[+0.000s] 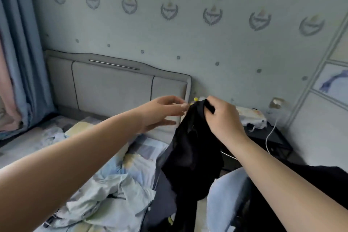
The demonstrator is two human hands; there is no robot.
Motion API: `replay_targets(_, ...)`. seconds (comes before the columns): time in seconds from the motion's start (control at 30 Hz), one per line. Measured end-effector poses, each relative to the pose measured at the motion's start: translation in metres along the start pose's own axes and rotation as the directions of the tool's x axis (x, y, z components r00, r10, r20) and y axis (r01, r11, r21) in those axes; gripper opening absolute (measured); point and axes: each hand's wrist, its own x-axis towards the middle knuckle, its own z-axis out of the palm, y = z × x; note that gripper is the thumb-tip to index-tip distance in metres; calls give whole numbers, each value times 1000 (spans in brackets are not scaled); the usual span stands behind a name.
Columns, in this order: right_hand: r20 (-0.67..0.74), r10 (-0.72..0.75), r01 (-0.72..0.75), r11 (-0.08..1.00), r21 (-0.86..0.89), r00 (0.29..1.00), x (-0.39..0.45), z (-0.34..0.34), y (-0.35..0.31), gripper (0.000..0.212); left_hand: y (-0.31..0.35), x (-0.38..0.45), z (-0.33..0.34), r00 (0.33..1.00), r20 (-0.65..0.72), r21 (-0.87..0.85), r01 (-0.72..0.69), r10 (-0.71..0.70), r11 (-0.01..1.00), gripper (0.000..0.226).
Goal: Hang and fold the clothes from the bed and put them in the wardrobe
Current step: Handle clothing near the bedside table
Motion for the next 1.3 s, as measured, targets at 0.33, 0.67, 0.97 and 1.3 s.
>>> replay_targets(0.33,42,158,-151,979,-135,987,-40,-157,99,32,31,51,168,979,157,383,-184,132,905,8)
replay_targets(0.67,67,353,-331,917,-223,933,-98,-323,182,36,89,105,314,903,237,92,-389,359,917,18)
replay_targets(0.97,-108,499,-500,780,-376,860,-156,-437,235,35,116,163,419,876,215,96,-459,432,883,20)
replay_targets(1.3,-2,618,-448,567,-691,786,-203,-510,258,46,151,222,512,874,182,-57,-448,451,892,21)
